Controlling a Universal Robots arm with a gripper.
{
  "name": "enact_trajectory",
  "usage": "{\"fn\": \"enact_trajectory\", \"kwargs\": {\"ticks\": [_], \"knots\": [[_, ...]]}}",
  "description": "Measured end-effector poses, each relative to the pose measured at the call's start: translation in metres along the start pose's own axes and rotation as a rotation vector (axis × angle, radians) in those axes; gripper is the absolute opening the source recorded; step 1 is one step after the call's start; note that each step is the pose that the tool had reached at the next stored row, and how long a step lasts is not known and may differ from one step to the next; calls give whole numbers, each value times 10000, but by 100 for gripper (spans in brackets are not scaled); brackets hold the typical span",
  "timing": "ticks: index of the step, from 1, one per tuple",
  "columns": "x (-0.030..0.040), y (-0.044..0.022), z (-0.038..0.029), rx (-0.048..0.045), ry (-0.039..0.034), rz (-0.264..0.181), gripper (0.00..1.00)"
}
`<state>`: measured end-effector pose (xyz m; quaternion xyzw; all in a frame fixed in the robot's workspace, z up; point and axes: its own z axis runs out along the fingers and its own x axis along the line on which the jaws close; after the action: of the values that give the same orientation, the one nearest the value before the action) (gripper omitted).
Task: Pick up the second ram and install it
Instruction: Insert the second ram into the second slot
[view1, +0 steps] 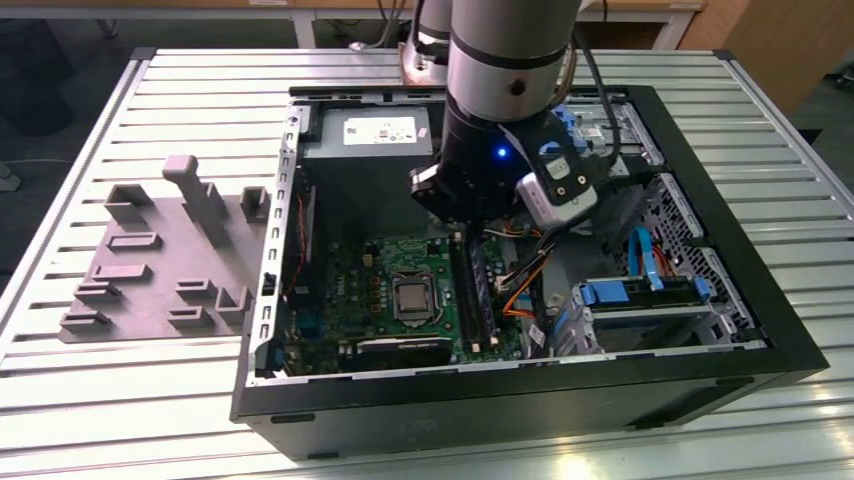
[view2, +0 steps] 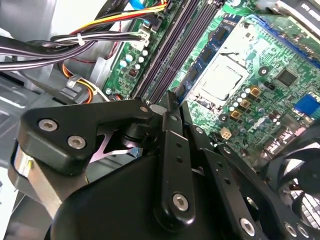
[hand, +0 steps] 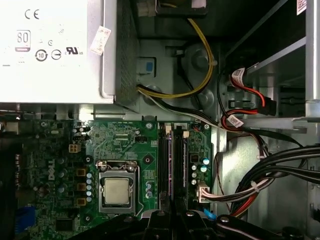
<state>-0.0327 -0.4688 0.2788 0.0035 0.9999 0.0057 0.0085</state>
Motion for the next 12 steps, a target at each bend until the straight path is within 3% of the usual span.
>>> {"fn": "enact_trajectory", "kwargs": {"ticks": [12], "knots": [[4,-3,207,-1,0,1,14]]}}
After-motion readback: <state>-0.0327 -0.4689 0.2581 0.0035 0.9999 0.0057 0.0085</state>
